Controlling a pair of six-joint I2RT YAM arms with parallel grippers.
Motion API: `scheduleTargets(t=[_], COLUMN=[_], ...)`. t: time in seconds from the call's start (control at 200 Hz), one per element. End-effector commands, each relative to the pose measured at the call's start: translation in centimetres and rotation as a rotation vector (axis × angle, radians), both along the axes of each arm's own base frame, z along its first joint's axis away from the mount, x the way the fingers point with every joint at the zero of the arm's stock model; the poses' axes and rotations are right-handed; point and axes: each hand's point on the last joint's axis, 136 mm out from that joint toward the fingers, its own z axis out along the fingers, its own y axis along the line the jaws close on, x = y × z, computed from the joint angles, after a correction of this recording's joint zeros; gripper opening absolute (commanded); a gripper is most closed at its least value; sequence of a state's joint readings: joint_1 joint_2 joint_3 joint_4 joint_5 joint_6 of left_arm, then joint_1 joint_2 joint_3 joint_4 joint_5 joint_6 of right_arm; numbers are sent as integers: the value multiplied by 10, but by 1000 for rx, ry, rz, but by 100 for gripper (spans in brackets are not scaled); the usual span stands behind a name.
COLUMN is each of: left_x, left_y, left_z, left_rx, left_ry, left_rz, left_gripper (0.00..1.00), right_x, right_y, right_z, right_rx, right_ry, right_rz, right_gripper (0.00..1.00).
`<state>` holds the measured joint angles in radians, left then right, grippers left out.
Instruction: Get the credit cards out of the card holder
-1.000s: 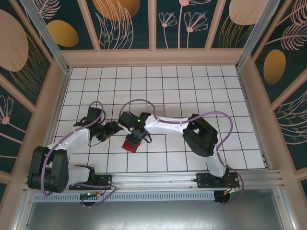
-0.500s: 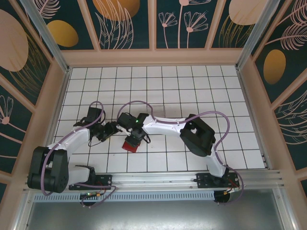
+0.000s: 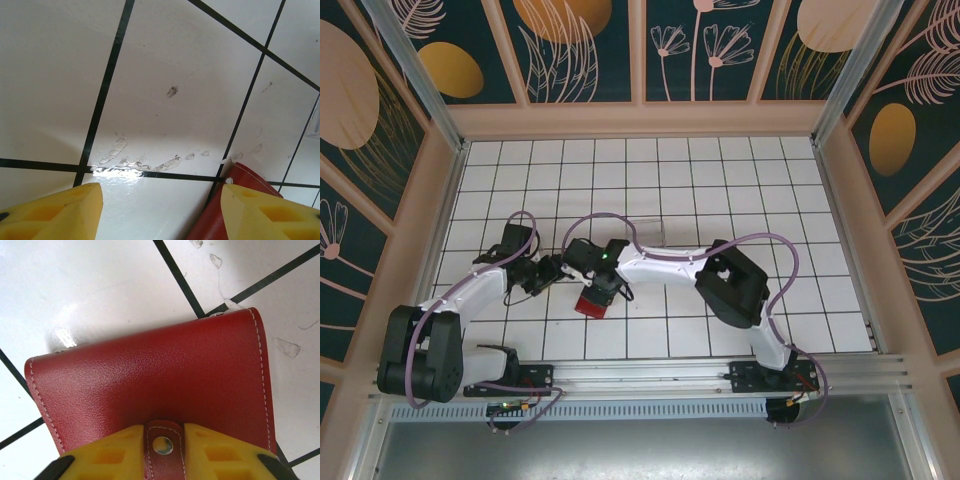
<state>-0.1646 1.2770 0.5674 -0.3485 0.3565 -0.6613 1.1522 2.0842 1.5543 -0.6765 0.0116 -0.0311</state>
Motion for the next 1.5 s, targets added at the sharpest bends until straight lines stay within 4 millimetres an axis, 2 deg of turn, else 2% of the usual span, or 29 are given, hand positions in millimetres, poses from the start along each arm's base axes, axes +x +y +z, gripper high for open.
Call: scheduleTargets(t=[0.0, 0.18, 0.25, 0.37, 0.645, 0.826, 0.971, 1.126, 1.266, 1.396, 1.496], left_x=[1, -13, -21, -31, -42, -46, -48, -49, -49, -48, -47], left_y=[-13, -49, -66, -82, -103, -103, -89, -84, -80, -77, -76], left_z=[13, 19, 16, 5, -6, -17, -32, -36, -35, -33, -31], left_rx=[-49, -125, -168, -204, -239, -212, -107, -74, -58, -41, -33], left_ry=[-15, -6, 8, 38, 78, 106, 139, 148, 146, 139, 131], left_rz=[-51, -139, -173, -199, -250, -256, -239, -230, -219, -207, -203], left_gripper=[58, 45, 41, 32, 31, 31, 30, 32, 33, 33, 33], right_x=[1, 3, -3, -6, -9, -9, -11, -7, 0, 1, 4], right_y=[-11, -13, -14, -20, -28, -32, -34, -45, -66, -83, -89], right_z=[4, 18, 22, 24, 32, 34, 43, 48, 45, 51, 59], right_rx=[-9, 101, 158, 227, 362, 410, 453, 460, 393, 362, 363], right_ry=[-51, -92, -86, -111, -124, -123, -141, -153, -155, -140, -122], right_rz=[32, 80, 129, 186, 229, 230, 234, 186, 67, -53, -164], right_gripper=[22, 21, 20, 17, 14, 13, 13, 14, 28, 44, 47])
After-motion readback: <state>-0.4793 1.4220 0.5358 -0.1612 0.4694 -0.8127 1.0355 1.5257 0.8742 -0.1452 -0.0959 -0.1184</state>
